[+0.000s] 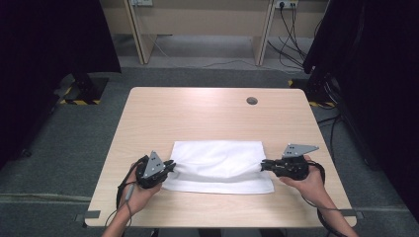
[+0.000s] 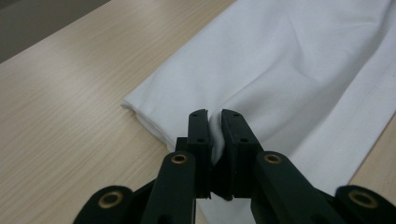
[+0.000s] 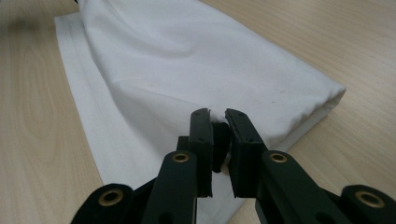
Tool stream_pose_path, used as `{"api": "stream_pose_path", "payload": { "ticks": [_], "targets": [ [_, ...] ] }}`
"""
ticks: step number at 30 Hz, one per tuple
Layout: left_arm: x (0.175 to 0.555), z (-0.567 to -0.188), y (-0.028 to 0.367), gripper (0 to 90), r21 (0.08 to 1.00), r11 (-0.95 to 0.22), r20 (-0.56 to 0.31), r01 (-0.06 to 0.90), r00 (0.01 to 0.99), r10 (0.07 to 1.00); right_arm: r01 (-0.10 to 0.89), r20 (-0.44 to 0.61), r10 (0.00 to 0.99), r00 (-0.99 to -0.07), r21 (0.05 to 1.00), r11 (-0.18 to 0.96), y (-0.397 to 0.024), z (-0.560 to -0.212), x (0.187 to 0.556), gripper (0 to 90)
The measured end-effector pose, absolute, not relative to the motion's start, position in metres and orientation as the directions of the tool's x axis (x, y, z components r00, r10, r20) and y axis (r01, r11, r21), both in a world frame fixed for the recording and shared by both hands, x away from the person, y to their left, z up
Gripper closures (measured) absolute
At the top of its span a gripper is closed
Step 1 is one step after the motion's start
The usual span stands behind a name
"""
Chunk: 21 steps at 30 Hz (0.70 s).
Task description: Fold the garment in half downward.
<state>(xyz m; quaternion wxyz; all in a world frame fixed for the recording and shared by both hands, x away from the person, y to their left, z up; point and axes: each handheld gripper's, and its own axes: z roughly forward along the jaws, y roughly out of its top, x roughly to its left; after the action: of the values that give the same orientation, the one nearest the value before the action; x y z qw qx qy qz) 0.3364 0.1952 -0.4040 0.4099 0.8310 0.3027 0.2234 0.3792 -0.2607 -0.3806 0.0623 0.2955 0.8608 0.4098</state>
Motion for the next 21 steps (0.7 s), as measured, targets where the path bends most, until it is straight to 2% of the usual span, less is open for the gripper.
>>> {"api": "stream_pose_path", "payload": {
  "ticks": [21],
  "targets": [
    [0.326, -0.405, 0.196, 82.0, 0.81, -0.492, 0.125, 0.318, 0.727, 0.675, 0.44, 0.125, 0.534, -0.836, 0.735, 0.516, -0.259, -0.381, 0.367, 81.7]
  ]
}}
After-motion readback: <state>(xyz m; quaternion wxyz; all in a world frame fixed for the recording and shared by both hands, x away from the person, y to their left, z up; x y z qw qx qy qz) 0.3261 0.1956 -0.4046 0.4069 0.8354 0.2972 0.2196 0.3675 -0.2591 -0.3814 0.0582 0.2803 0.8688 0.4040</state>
